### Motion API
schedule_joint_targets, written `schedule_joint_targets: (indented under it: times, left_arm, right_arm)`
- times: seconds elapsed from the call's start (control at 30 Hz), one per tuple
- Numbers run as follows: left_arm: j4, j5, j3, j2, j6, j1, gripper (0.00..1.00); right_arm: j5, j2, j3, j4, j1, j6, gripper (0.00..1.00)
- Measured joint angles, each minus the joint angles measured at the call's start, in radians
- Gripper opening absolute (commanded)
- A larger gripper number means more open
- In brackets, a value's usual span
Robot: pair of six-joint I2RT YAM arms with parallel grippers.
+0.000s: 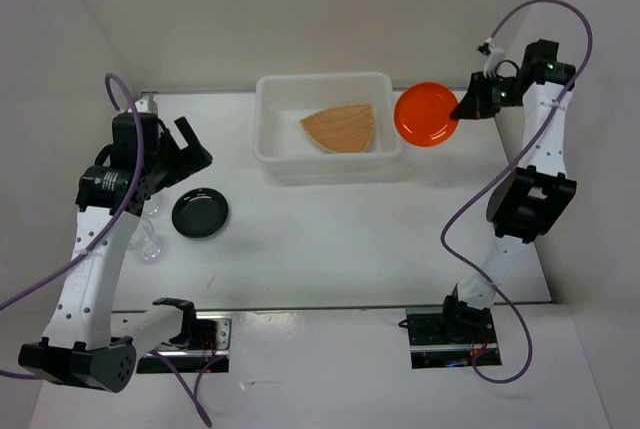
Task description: Place the mixed dishes into the plastic bin
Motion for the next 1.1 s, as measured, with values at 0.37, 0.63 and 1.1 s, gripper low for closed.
schedule_joint_targets:
  times: [0.37,0.63,1.1]
  left_arm:
    - [0.007,-0.003,0.0,-0.02,-0.001,0.004,1.0]
    - [-0.016,0.005,-0.005,-0.114,-0.055,0.011,1.0]
    - [-0.099,0.05,-0.127,-0.229,-0.113,0.011,1.0]
  right_arm:
    - [0.186,0.28,0.55,0.048,0.373,0.099,0.0]
    - [0.365,0.615,0.765,0.074,0.467,0.144,0.0]
    - [0.544,0.806,0.964,0.121,0.559,0.197,0.61]
